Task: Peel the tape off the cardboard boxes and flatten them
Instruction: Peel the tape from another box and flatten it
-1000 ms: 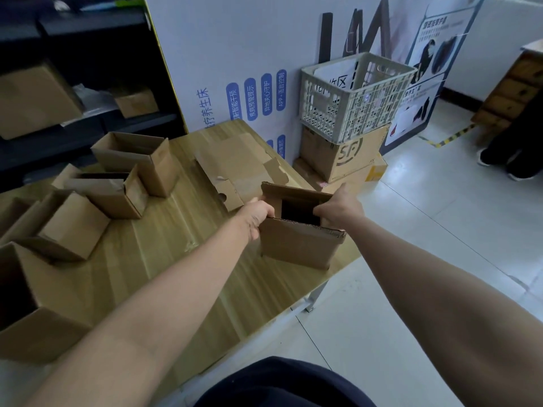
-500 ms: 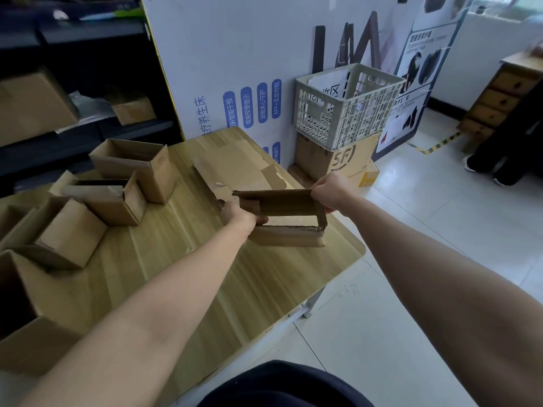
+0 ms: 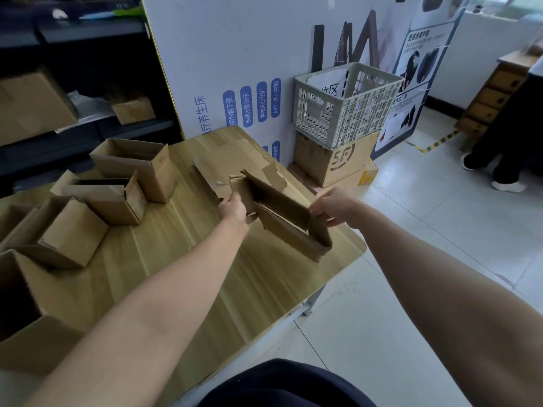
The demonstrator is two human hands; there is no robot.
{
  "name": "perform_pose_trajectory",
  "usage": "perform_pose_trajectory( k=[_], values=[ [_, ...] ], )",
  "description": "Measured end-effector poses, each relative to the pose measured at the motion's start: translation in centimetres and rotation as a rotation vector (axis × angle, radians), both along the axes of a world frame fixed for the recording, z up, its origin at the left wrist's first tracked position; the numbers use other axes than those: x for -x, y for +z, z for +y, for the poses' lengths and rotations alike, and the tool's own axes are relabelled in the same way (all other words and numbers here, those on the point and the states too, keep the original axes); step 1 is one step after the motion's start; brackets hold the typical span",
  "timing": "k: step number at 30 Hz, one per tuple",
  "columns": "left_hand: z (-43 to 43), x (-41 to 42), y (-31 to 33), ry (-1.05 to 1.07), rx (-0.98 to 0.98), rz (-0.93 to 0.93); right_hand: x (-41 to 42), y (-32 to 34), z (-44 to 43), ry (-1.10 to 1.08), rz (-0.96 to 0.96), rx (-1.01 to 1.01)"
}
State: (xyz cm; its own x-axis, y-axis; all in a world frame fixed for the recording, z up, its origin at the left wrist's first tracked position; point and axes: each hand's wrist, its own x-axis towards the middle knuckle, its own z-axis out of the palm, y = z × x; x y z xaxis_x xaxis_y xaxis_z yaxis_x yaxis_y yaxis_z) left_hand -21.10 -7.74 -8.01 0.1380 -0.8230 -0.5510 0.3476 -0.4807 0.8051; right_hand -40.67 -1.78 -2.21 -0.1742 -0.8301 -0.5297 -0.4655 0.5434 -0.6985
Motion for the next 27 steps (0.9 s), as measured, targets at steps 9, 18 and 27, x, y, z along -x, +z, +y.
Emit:
perform_pose_trajectory(
  k=[9,18,27],
  values=[
    [0.1,-0.2,-1.6,-0.012,-0.113,0.111,0.7,-4.0,-0.6,-0.069,0.089,-0.124],
    [0.5,-0.9,-4.5,-0.319,-0.227,-0.211,1.7,-6.7,-2.1,-0.126,0.12,-0.09],
    [1.5,0.6,-10.1,-0.829,-0.01,-0.768,2.2,-11.7,-4.9,0.2,0.401,0.049]
  ],
)
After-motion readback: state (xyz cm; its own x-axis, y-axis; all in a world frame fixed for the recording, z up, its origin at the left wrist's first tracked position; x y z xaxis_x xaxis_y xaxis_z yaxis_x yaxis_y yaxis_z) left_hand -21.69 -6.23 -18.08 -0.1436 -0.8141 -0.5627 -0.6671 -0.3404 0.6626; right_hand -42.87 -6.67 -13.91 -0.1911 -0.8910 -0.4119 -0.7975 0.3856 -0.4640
